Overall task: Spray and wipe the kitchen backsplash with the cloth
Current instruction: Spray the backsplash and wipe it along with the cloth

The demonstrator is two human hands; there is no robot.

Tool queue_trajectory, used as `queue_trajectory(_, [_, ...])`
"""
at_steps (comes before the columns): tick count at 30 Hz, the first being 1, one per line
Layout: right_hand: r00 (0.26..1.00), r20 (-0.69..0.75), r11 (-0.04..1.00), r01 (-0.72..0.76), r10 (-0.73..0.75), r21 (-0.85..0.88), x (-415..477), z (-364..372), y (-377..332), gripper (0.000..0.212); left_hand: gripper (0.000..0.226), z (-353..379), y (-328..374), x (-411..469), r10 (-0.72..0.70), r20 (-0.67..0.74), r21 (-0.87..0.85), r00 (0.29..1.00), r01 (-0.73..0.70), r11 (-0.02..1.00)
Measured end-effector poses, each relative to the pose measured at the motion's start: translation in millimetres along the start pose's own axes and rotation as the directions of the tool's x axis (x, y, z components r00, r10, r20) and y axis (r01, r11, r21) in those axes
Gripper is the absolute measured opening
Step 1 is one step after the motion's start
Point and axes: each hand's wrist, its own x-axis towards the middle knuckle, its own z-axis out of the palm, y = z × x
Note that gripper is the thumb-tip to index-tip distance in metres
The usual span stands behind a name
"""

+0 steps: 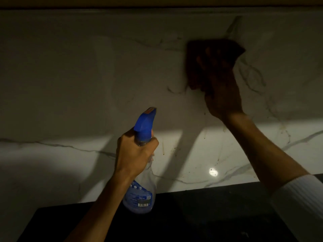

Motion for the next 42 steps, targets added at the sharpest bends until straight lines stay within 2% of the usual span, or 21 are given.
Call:
queue_trajectory(3, [0.99, -0.059, 0.991, -0.123, 0.126, 0.055, -16, 4, -4, 0.053, 0.007, 5, -1, -4, -0.015, -0.025, 0.012, 1.0, 0.015, 1.0])
queue_trajectory(6, [0.992, 0.044, 0.992, -0.116, 0.114, 0.047, -70, 19, -24, 0.058, 0.018, 10, 0, -9, -0.062, -0.013, -0.055, 0.998, 0.061, 0.997])
queue_trajectory(8, [0.981, 0.195, 1.0, -0.007, 0.007, 0.002, -106, 29, -29, 0.067, 0.019, 12, 1, -11, -0.06, -0.006, -0.063, 0.998, 0.059, 0.996])
queue_trajectory(10, [0.927, 0.336, 0.982, 0.186, -0.165, -0.031, -129, 33, -22, 0.076, 0.015, 13, 0, -11, -0.052, -0.012, -0.042, 0.999, 0.052, 0.998])
queue_trajectory(12, [0.904, 0.36, 0.964, 0.262, -0.23, -0.04, -132, 29, -7, 0.078, 0.006, 13, -1, -11, -0.041, -0.028, -0.01, 0.999, 0.041, 0.999])
queue_trajectory(13, [0.927, 0.325, 0.977, 0.211, -0.185, -0.044, -129, 27, -1, 0.076, 0.006, 13, -3, -11, -0.032, -0.034, 0.016, 0.999, 0.033, 0.999])
queue_trajectory(15, [0.979, 0.195, 0.998, -0.051, 0.057, -0.039, -123, 22, 4, 0.072, 0.008, 11, -5, -11, -0.03, -0.028, 0.057, 0.999, 0.031, 0.998])
queue_trajectory(17, [0.949, 0.09, 0.951, -0.306, 0.303, 0.028, -125, 25, -6, 0.07, 0.018, 8, -8, -12, -0.039, -0.021, 0.066, 0.999, 0.04, 0.997])
queue_trajectory(19, [0.907, 0.081, 0.9, -0.421, 0.414, 0.113, -138, 37, -29, 0.069, 0.028, 6, -13, -14, -0.057, -0.013, 0.046, 0.998, 0.057, 0.997])
queue_trajectory(20, [0.903, 0.108, 0.896, -0.427, 0.415, 0.127, -148, 44, -40, 0.069, 0.029, 6, -15, -16, -0.065, -0.009, 0.041, 0.998, 0.065, 0.997])
queue_trajectory(22, [0.93, 0.222, 0.942, -0.32, 0.292, 0.102, -168, 55, -60, 0.072, 0.03, 4, -22, -19, -0.077, -0.003, 0.059, 0.997, 0.077, 0.995])
queue_trajectory(25, [0.917, 0.392, 0.996, 0.043, -0.07, 0.078, -175, 58, -57, 0.086, 0.03, 0, -29, -22, -0.091, 0.005, 0.127, 0.996, 0.09, 0.988])
queue_trajectory(26, [0.908, 0.398, 0.992, 0.11, -0.127, 0.066, -168, 57, -52, 0.086, 0.026, -3, -31, -22, -0.107, 0.013, 0.125, 0.994, 0.104, 0.987])
queue_trajectory(28, [0.936, 0.337, 0.994, 0.097, -0.105, 0.04, -147, 55, -47, 0.076, 0.023, -7, -35, -23, -0.142, 0.024, 0.117, 0.99, 0.139, 0.983])
queue_trajectory(32, [0.97, 0.204, 0.987, -0.15, 0.135, 0.064, -127, 63, -72, 0.067, 0.019, -13, -49, -28, -0.175, -0.045, 0.169, 0.984, 0.18, 0.969])
queue_trajectory(34, [0.967, 0.249, 0.996, -0.076, 0.061, 0.054, -142, 72, -85, 0.07, 0.016, -16, -55, -30, -0.21, -0.067, 0.166, 0.975, 0.219, 0.962])
queue_trajectory(36, [0.905, 0.389, 0.984, 0.172, -0.173, 0.039, -167, 78, -92, 0.081, 0.021, -20, -59, -33, -0.242, -0.048, 0.159, 0.969, 0.246, 0.956])
queue_trajectory(38, [0.753, 0.541, 0.906, 0.422, -0.375, 0.041, -186, 76, -89, 0.091, 0.026, -25, -62, -36, -0.258, -0.046, 0.15, 0.965, 0.262, 0.953])
queue_trajectory(39, [0.702, 0.579, 0.876, 0.479, -0.414, 0.045, -187, 75, -85, 0.093, 0.025, -28, -64, -38, -0.263, -0.06, 0.159, 0.963, 0.269, 0.95])
queue_trajectory(40, [0.692, 0.581, 0.867, 0.496, -0.428, 0.049, -184, 75, -82, 0.093, 0.022, -31, -66, -40, -0.268, -0.079, 0.175, 0.96, 0.278, 0.944])
queue_trajectory(42, [0.75, 0.525, 0.895, 0.442, -0.403, 0.055, -168, 76, -79, 0.094, 0.017, -36, -71, -42, -0.284, -0.117, 0.2, 0.952, 0.303, 0.932])
